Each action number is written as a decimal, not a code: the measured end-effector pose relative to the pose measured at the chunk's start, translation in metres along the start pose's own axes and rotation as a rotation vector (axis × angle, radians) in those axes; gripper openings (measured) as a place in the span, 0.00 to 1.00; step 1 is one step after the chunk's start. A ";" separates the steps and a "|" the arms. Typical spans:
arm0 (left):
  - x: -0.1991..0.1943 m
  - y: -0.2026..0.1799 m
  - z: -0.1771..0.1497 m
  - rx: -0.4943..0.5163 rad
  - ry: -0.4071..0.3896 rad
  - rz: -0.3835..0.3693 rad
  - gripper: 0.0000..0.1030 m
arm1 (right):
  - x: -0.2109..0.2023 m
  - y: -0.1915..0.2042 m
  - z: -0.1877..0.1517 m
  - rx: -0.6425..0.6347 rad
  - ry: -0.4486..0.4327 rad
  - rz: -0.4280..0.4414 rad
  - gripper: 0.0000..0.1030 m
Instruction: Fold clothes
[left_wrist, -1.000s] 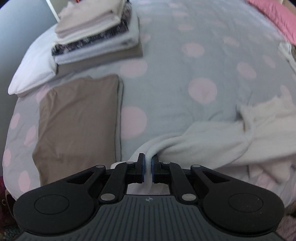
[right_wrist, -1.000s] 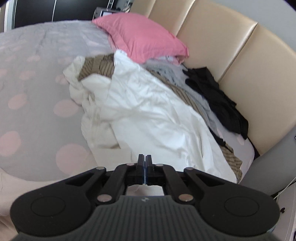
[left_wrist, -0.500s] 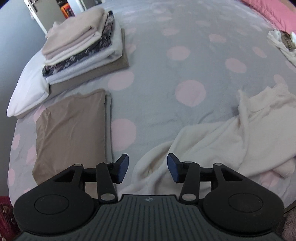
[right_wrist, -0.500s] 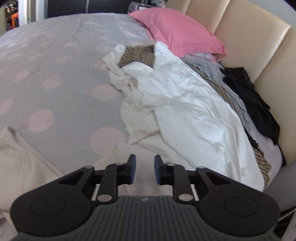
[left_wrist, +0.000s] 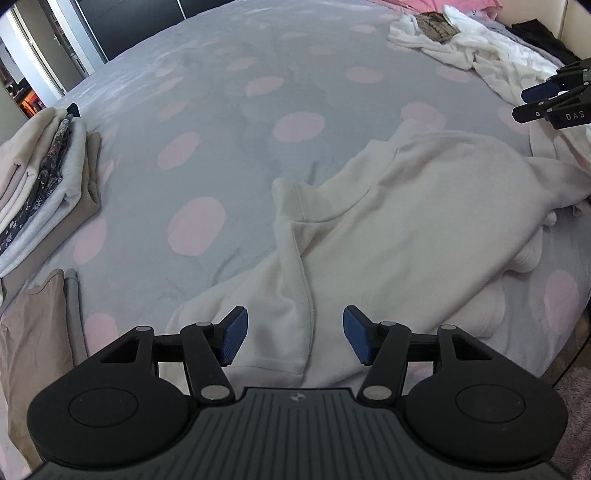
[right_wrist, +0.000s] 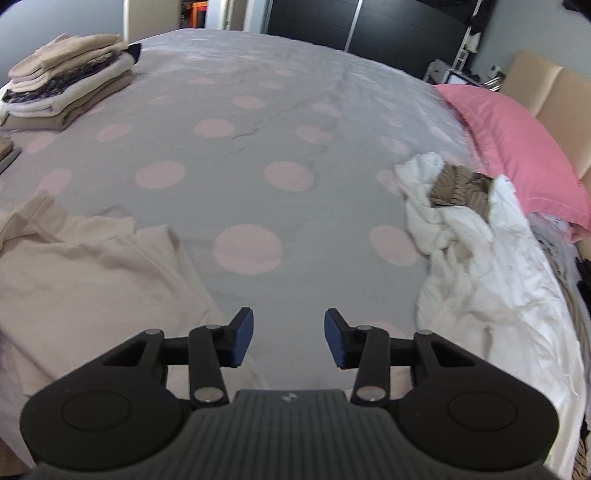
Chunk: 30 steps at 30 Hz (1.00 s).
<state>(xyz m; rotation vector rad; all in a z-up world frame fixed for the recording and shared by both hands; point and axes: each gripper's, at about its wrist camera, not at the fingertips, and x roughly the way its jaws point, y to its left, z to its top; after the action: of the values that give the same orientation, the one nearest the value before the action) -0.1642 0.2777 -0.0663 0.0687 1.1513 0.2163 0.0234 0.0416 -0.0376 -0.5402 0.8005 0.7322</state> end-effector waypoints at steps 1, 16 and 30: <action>0.004 0.001 -0.001 -0.012 0.013 -0.002 0.53 | 0.005 0.004 0.000 -0.023 0.004 0.020 0.39; 0.025 0.029 -0.014 -0.181 0.043 -0.049 0.25 | 0.053 0.018 0.006 -0.082 0.073 0.275 0.27; -0.008 0.019 -0.024 -0.115 -0.081 -0.005 0.22 | -0.008 0.030 -0.002 -0.133 -0.086 0.209 0.10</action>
<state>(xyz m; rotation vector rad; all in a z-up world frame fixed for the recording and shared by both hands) -0.1922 0.2932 -0.0657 -0.0266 1.0561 0.2720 -0.0043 0.0556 -0.0370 -0.5457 0.7382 1.0007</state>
